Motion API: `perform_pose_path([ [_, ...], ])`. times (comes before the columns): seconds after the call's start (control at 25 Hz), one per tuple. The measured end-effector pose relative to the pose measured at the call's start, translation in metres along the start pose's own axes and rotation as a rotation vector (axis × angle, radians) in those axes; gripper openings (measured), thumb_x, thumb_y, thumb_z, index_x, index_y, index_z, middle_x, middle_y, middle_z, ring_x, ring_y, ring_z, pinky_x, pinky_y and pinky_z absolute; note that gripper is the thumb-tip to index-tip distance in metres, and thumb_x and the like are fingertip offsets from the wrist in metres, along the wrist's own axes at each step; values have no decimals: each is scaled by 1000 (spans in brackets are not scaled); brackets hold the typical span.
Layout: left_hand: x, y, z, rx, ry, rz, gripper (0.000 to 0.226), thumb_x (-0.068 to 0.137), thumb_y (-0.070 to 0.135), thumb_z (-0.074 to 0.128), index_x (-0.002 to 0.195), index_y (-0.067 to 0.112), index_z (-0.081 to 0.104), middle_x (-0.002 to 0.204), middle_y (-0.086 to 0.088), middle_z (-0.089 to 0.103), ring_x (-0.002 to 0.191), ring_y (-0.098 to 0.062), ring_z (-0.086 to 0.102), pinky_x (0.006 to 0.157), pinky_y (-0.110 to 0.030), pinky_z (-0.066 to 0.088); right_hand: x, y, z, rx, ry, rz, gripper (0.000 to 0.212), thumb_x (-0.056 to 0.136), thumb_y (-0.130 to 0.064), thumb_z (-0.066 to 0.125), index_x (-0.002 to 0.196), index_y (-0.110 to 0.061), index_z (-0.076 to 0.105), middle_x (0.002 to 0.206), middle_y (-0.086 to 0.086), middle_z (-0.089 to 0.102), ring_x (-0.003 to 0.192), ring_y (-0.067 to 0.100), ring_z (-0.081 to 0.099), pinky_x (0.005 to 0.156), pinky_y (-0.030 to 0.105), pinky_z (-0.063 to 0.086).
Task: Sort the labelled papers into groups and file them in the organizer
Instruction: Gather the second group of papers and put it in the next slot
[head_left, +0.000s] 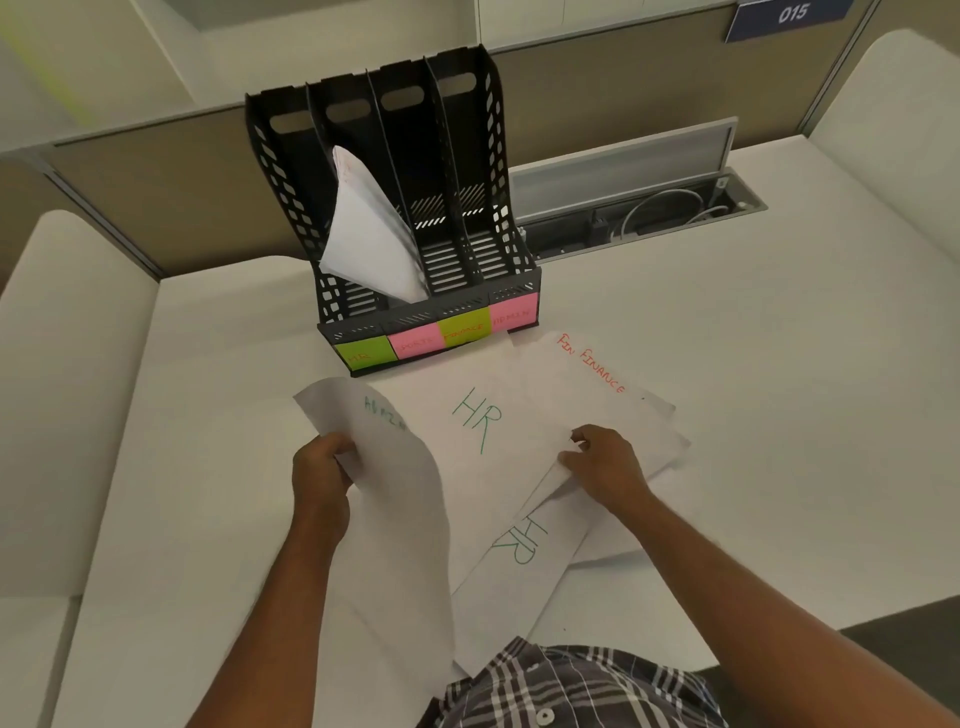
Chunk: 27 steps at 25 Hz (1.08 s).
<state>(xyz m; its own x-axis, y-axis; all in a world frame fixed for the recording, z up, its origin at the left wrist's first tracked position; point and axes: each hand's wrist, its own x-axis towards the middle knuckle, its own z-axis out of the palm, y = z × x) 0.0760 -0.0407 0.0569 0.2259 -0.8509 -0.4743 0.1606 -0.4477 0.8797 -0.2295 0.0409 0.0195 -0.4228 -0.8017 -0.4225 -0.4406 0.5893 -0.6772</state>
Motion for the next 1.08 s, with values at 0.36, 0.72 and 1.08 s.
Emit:
perform_pose_path([
  [0.36,0,-6,12,406,-137,197,23,86,4,63,78,23,75,74,8,76,72,-18,69,62,-26,57,10,-23,5,147,102,-101,25,99,-16,56,119,-10,70,113,6,73,95,20,71,88,25,54],
  [0.72,-3,-25,20,289,-193,169,20,95,3,61,94,20,72,94,-5,72,88,-22,66,85,-35,53,-23,-4,19,343,-180,-177,18,92,-29,68,110,-26,66,82,-10,72,78,9,69,74,32,59],
  [1.08,19,-26,20,894,-133,398,41,93,14,65,132,15,56,137,-8,58,128,-27,51,107,-39,41,24,32,-45,347,533,229,19,93,-10,55,98,-2,72,101,25,72,94,39,68,82,43,53],
])
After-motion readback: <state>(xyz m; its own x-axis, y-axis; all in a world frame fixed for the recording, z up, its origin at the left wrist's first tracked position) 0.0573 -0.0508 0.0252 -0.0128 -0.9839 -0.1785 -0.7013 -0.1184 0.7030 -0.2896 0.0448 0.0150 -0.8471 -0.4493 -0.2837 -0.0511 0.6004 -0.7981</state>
